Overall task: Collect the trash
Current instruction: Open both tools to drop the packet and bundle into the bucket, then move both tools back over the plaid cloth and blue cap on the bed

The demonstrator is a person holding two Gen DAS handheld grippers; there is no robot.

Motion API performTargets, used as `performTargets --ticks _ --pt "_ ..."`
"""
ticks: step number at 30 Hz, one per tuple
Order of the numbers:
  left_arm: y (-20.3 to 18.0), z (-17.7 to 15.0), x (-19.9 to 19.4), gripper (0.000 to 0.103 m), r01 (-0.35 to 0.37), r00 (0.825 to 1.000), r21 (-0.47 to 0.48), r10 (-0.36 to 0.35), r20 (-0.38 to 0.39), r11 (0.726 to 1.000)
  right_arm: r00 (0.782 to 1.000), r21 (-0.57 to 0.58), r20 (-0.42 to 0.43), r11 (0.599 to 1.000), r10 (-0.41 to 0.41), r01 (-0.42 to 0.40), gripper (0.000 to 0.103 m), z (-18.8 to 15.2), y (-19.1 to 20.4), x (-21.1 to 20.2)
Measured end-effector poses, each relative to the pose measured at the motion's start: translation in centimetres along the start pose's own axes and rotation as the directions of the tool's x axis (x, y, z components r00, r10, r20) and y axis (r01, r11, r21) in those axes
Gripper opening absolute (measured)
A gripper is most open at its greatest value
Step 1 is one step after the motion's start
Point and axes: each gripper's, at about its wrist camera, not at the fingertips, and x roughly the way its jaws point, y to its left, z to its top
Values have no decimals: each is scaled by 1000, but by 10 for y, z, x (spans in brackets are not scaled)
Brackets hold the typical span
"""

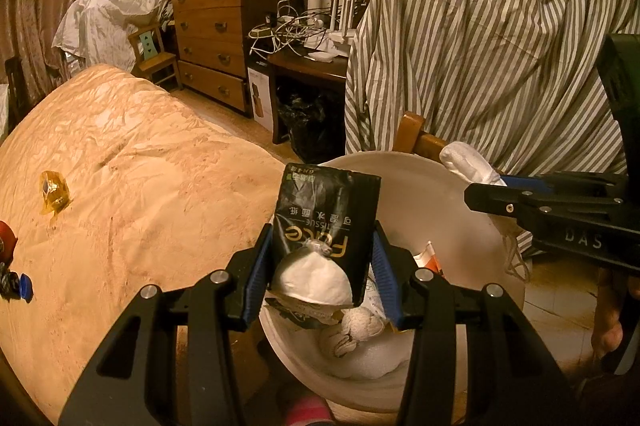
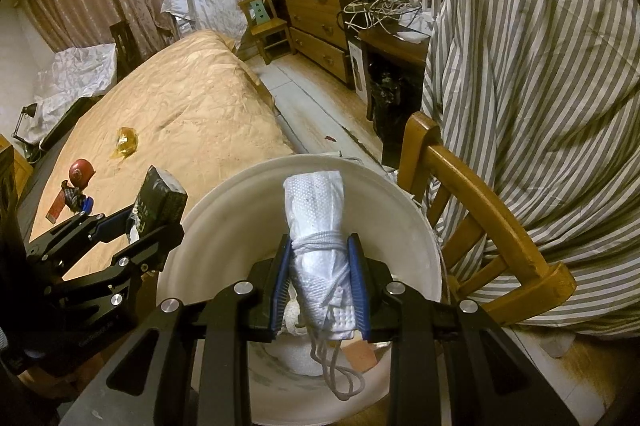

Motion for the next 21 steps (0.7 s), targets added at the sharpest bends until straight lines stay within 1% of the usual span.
performTargets --ticks 5,8,9,10,11,12,21 --pt "0 2 1 45 1 1000 -8 -1 -2 1000 1000 -2 1 1000 -1 1 29 0 2 -1" --pt "2 1 3 47 0 1000 -12 0 -1 1000 1000 -5 4 1000 -4 4 29 3 1 -1" --pt "3 2 4 49 0 1000 -16 0 -4 1000 1000 -3 4 1000 0 0 29 2 1 -1" --pt "3 1 4 57 0 1000 -19 0 -5 1000 1000 1 8 1000 -1 1 30 3 0 -1" --pt "5 1 4 64 -6 1000 -23 6 -1 1000 1000 5 10 1000 -1 1 35 3 -1 -1" --pt "6 1 3 67 -10 1000 -24 10 3 1000 1000 10 14 1000 2 -3 39 4 -1 -2" --pt "10 1 3 68 -18 1000 -31 18 3 999 1000 23 29 1000 11 -11 40 8 -1 -6"
